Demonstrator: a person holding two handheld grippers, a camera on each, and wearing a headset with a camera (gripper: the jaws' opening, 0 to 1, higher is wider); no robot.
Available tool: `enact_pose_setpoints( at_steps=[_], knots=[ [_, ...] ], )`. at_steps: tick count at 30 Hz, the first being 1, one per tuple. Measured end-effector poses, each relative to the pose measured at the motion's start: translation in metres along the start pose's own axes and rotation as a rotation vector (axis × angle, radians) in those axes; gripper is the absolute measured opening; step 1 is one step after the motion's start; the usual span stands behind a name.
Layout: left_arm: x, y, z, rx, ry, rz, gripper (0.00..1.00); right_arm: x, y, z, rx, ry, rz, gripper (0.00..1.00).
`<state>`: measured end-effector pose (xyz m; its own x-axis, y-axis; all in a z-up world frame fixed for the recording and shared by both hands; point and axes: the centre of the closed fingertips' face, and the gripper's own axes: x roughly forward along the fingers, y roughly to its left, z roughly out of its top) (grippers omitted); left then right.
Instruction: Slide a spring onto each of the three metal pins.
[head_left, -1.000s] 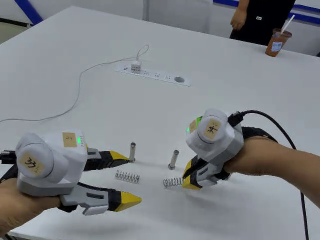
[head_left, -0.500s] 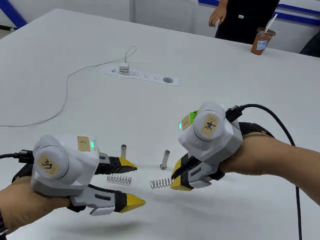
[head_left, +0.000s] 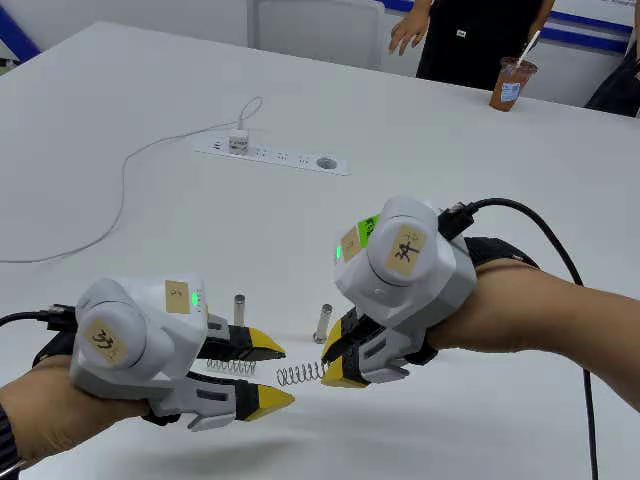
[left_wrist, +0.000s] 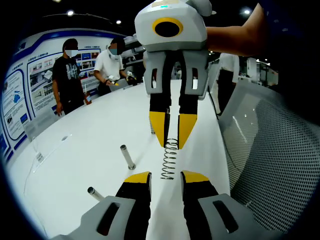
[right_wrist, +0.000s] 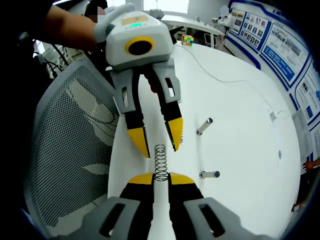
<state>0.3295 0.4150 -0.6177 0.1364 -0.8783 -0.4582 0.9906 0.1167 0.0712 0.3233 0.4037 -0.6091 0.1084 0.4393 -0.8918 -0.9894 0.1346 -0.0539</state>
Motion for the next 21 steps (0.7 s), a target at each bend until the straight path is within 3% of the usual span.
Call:
enact_pose_setpoints(
  at_steps=[6,21],
  knots=[
    [0.000,-0.001,0.001,0.011,-0.005,-0.003,0.13,-0.001,0.001,0.004,-0.006,-0.001,-0.001,0.11],
    [0.001,-0.002,0.002,0.008,-0.010,-0.001,0.11,-0.011,0.000,0.025,-0.003,-0.077,-0.016,0.11]
  ],
)
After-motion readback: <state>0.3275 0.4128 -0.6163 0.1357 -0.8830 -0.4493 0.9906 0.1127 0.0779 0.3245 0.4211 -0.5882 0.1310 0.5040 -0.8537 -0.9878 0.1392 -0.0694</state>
